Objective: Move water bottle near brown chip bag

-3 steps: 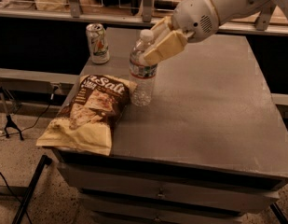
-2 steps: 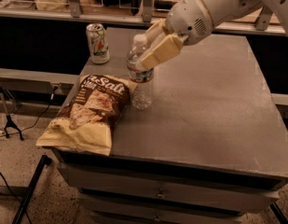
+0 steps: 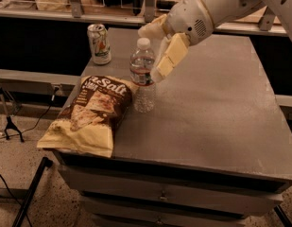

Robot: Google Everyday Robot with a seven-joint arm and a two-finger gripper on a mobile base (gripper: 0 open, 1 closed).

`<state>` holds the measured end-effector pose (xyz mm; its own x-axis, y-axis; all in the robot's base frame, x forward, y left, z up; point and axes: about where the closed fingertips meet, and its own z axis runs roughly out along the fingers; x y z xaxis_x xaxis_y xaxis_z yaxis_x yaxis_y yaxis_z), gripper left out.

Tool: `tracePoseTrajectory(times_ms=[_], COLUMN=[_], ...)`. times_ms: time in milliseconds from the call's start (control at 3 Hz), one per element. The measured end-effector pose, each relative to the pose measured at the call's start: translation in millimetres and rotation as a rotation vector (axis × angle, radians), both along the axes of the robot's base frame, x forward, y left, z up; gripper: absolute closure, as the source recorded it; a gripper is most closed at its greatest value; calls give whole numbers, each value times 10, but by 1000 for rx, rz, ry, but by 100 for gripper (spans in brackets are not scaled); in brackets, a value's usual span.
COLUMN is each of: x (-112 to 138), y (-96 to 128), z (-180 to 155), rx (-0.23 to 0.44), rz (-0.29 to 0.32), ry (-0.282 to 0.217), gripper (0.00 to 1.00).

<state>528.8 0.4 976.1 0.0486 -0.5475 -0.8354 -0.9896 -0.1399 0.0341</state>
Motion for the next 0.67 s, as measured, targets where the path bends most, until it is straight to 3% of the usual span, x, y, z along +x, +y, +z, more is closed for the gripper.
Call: tracePoseTrajectory(times_ms=[667], x=[-2], y=[-238], z=[-5], rx=[87], rz=[-47], ry=[3], gripper=[0])
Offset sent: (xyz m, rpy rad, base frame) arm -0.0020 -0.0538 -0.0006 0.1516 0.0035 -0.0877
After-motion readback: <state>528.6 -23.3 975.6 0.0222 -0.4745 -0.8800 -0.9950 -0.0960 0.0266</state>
